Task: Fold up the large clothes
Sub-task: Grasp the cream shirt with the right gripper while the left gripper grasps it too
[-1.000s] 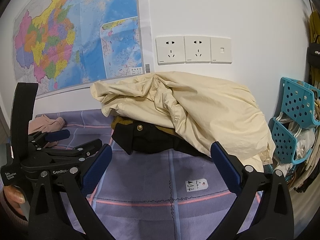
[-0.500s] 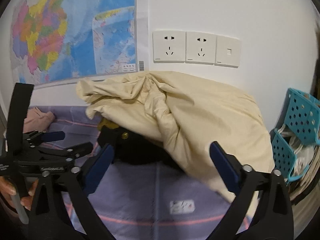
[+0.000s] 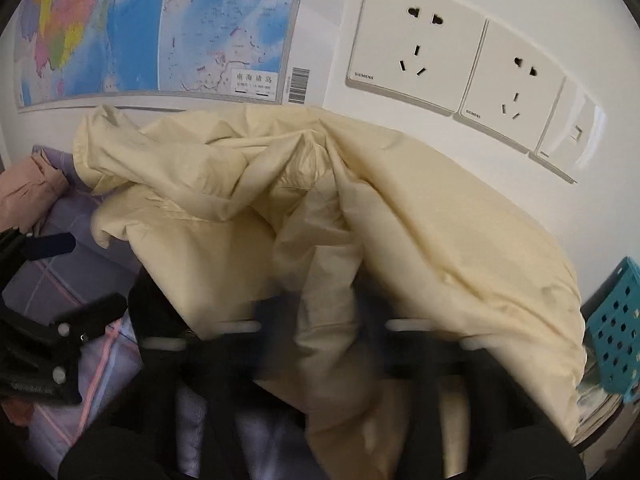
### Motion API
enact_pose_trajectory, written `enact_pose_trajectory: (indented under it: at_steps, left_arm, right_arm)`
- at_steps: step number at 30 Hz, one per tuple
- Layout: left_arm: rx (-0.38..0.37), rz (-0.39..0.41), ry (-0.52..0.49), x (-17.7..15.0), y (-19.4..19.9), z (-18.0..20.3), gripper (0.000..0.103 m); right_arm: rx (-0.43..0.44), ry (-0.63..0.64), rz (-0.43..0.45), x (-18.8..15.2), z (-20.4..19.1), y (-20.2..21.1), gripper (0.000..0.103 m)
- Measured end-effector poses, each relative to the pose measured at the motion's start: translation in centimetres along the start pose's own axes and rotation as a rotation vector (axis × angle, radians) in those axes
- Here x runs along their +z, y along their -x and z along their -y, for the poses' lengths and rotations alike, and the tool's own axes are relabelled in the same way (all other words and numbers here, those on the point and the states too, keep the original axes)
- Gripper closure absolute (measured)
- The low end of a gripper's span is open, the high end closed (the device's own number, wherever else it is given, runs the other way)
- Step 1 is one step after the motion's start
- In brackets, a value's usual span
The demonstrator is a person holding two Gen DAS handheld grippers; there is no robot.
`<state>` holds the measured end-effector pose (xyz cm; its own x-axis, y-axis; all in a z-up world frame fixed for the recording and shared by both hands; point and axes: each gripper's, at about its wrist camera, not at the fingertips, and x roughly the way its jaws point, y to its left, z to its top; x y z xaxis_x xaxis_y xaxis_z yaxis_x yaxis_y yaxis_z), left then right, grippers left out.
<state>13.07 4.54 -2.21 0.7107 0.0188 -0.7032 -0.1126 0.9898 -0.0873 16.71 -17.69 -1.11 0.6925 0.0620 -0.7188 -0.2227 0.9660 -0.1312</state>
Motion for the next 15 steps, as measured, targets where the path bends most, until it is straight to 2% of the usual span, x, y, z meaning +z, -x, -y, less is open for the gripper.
enact_pose_trajectory:
  at_steps: [2, 7, 8, 10, 12, 13, 15]
  left_arm:
    - [-0.001, 0.000, -0.002, 0.2, -0.5, -0.3, 0.007]
    - [-0.029, 0.000, 0.021, 0.9, -1.7, -0.9, 0.007]
    - [-0.036, 0.002, 0.028, 1.0, -1.8, -1.0, 0.007]
    - [-0.050, 0.013, 0.041, 1.1, -1.9, -1.5, 0.007]
    - [-0.050, 0.021, 0.045, 1.2, -1.9, -2.0, 0.007]
    - [-0.047, 0.023, 0.051, 1.3, -2.0, -2.3, 0.007]
    - [-0.048, 0.015, 0.065, 1.4, -2.2, -2.7, 0.007]
  right_arm:
    - [0.042, -0.026, 0.036, 0.3, 0.8, 2.0, 0.097]
    - [0.133, -0.038, 0.186, 0.3, 3.7, 12.2, 0.098]
    - [0.172, -0.044, 0.212, 0.0, 4.1, 13.8, 0.099]
    - [0.233, -0.040, 0.198, -0.7, 4.1, 15.2, 0.099]
    - [0.223, -0.008, 0.172, -1.5, 3.9, 15.6, 0.097]
    - [0.208, -0.007, 0.146, -2.0, 3.9, 15.3, 0.092]
    - [0.158, 0.015, 0.096, -2.4, 3.3, 14.0, 0.044]
